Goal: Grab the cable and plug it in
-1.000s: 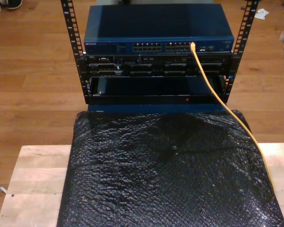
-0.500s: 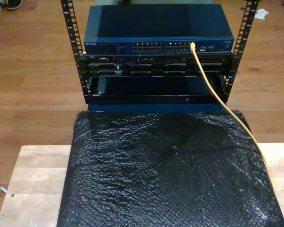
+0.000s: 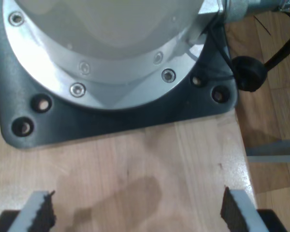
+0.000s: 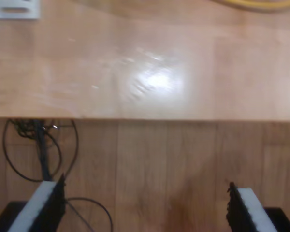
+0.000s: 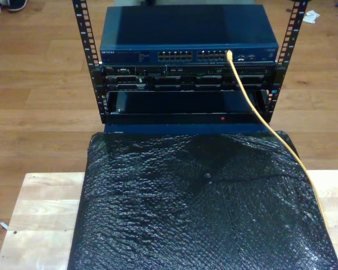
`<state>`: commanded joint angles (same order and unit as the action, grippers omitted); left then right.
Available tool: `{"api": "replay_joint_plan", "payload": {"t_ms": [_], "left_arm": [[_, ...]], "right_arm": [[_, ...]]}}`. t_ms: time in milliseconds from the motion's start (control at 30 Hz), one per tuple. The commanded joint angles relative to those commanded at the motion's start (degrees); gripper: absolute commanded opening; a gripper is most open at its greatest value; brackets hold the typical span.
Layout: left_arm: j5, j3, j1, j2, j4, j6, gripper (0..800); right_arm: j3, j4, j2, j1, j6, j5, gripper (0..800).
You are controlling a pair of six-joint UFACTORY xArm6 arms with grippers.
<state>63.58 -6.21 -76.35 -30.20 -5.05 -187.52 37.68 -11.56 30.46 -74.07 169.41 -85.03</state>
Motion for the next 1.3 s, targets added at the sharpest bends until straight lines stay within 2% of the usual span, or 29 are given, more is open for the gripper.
{"api": "replay_joint_plan", "payload": {"t_ms": [200, 433, 633, 933, 1300], "left_arm": [[0.00, 0.00, 0.00, 0.00, 0.00, 0.00, 800], [0.00, 0.00, 0.00, 0.00, 0.00, 0.00, 800], [0.00, 0.00, 0.00, 0.00, 0.00, 0.00, 800], [0.00, 0.00, 0.00, 0.00, 0.00, 0.00, 800], [0.00, 0.00, 0.00, 0.00, 0.00, 0.00, 800]], "right_arm": [[-6.95, 2.55, 3.16, -7.56, 10.02, 0.44, 793], [-15.47, 3.87, 4.92, -13.19, 16.53, 5.54, 793], [-21.19, 3.87, 4.92, -13.36, 17.85, 13.01, 791], [-26.29, 3.78, 8.44, -13.45, 17.85, 14.33, 793], [-33.14, 3.96, 8.62, -14.15, 17.93, 24.62, 792]]}}
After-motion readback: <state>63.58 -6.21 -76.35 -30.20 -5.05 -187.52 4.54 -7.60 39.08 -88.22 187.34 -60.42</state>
